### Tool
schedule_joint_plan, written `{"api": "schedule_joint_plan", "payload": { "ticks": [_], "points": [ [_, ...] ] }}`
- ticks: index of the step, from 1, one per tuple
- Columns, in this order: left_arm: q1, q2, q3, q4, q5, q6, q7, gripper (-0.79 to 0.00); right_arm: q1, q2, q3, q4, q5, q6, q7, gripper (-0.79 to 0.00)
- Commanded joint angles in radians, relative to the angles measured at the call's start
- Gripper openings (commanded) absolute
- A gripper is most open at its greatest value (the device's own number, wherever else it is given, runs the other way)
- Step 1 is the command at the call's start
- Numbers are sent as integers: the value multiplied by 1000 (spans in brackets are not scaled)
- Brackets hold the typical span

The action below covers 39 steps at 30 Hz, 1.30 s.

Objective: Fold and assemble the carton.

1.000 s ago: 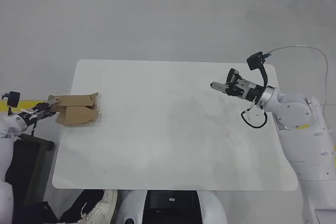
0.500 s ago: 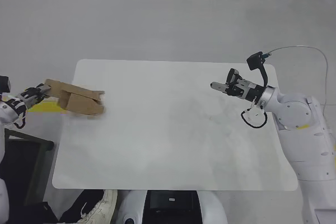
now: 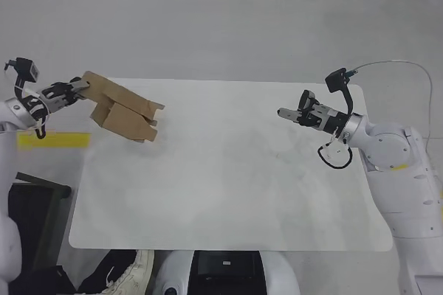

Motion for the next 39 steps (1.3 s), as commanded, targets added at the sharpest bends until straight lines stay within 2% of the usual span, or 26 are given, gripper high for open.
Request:
{"api": "schedule_joint_plan", "payload": {
  "ticks": [1,7,11,15,19,23,29,39],
  "points": [
    [-20,-14,20,-34,-21,14,2,-785,0,0,0,0,0,0,0,0],
    [-74,-68,106,-106,-73,82,51,-785,0,0,0,0,0,0,0,0],
    [-88,-103,161,-121,-125,126,62,-785,0,0,0,0,0,0,0,0],
    [-72,-132,206,-144,-175,144,53,-785,0,0,0,0,0,0,0,0],
    [-23,-154,246,-240,-229,151,11,-785,0,0,0,0,0,0,0,0],
    [37,-159,265,-363,-253,162,-12,-785,0,0,0,0,0,0,0,0],
    [106,-144,240,-523,-281,213,-67,-785,0,0,0,0,0,0,0,0],
    [217,-128,223,-770,-258,270,-49,-785,0,0,0,0,0,0,0,0]
  ]
}}
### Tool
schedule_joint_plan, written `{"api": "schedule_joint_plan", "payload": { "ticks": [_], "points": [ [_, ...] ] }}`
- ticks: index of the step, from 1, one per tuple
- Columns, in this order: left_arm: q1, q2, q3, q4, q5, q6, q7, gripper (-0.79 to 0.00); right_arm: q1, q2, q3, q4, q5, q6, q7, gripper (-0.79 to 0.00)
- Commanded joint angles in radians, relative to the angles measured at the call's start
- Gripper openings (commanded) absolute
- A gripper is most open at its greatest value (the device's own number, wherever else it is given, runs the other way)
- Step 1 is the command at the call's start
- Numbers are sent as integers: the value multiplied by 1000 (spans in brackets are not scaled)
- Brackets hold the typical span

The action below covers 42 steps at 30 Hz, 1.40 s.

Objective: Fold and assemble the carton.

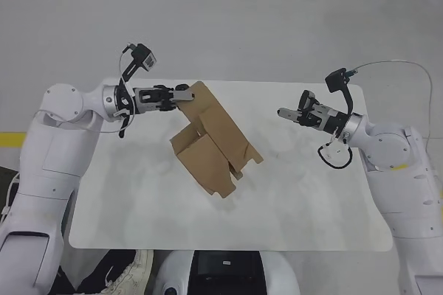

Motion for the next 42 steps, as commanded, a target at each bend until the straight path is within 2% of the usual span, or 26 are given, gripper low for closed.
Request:
{"api": "schedule_joint_plan", "payload": {
  "ticks": [1,4,38,42],
  "points": [
    [19,3,-3,-42,16,5,10,-785,0,0,0,0,0,0,0,0],
    [40,7,-11,-80,35,4,30,-785,0,0,0,0,0,0,0,0],
    [53,6,-9,-86,29,15,49,-785,0,0,0,0,0,0,0,0],
    [80,6,2,-118,16,41,34,-785,-28,-3,-11,-4,96,30,1,0]
  ]
}}
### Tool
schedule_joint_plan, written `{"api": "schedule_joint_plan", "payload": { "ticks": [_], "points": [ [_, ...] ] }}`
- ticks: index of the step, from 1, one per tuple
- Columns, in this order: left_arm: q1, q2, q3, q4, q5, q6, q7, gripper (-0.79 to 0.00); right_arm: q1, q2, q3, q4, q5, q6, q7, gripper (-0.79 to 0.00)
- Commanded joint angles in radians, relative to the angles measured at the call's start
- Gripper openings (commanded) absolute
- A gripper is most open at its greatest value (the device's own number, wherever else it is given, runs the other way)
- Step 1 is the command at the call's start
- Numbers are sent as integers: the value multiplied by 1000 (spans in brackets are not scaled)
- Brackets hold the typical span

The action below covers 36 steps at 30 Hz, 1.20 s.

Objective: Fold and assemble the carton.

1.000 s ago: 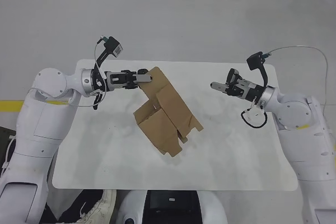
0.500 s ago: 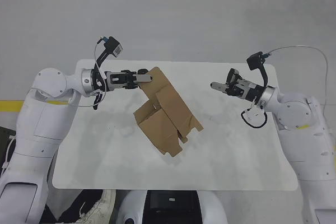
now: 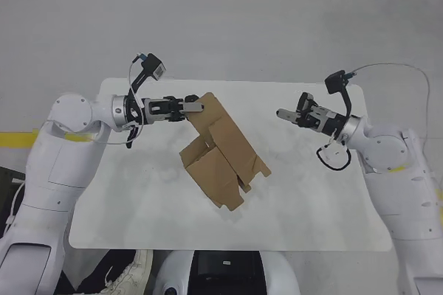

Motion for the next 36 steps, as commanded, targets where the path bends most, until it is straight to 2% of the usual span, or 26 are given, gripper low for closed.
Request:
{"api": "schedule_joint_plan", "payload": {
  "ticks": [1,6,10,15,19,28,36],
  "points": [
    [6,1,4,-8,16,2,-7,-785,-3,0,-3,4,72,5,28,0],
    [12,0,20,-7,56,-16,7,-785,9,-1,-14,39,298,21,143,0],
    [12,-1,39,-6,159,-29,66,-785,44,-2,-32,80,416,95,258,0],
    [7,-9,69,25,144,-39,62,-785,88,-5,-82,102,481,177,390,0],
    [-8,-23,101,77,50,-69,4,-785,122,-12,-130,130,526,213,482,0],
    [-57,-49,152,173,3,-165,-38,-785,181,-38,-239,207,684,204,659,0],
    [-80,-68,186,216,-38,-192,-71,-785,210,-49,-283,242,718,197,716,0]
  ]
}}
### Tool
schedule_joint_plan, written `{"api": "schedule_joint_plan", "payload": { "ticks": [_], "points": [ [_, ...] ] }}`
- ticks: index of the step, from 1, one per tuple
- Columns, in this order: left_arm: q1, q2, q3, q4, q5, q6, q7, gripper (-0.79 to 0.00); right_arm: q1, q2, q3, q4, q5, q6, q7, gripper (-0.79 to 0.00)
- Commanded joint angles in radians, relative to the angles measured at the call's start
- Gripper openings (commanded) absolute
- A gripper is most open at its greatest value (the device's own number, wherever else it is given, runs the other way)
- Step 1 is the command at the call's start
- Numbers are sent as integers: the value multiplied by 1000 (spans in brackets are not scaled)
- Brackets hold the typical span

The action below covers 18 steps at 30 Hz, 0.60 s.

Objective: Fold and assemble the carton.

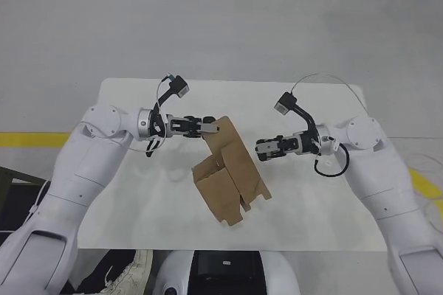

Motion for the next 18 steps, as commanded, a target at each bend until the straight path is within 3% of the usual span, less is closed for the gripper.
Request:
{"api": "schedule_joint_plan", "payload": {
  "ticks": [1,7,10,11,14,18],
  "points": [
    [-8,-5,10,7,-5,3,-3,-785,2,-3,-14,0,4,1,10,0],
    [-38,-21,39,25,-14,20,-10,-785,13,-15,-54,10,25,-13,18,-3],
    [-43,-28,48,44,-28,21,-19,-785,20,-21,-73,14,38,-11,21,-203],
    [-44,-30,51,51,-31,20,-22,-785,22,-22,-79,14,44,-10,21,-397],
    [-48,-35,55,68,-42,17,-31,-785,26,-26,-92,16,59,-12,19,-505],
    [-52,-40,61,78,-49,14,-43,-785,31,-28,-105,22,70,-15,17,-551]
  ]
}}
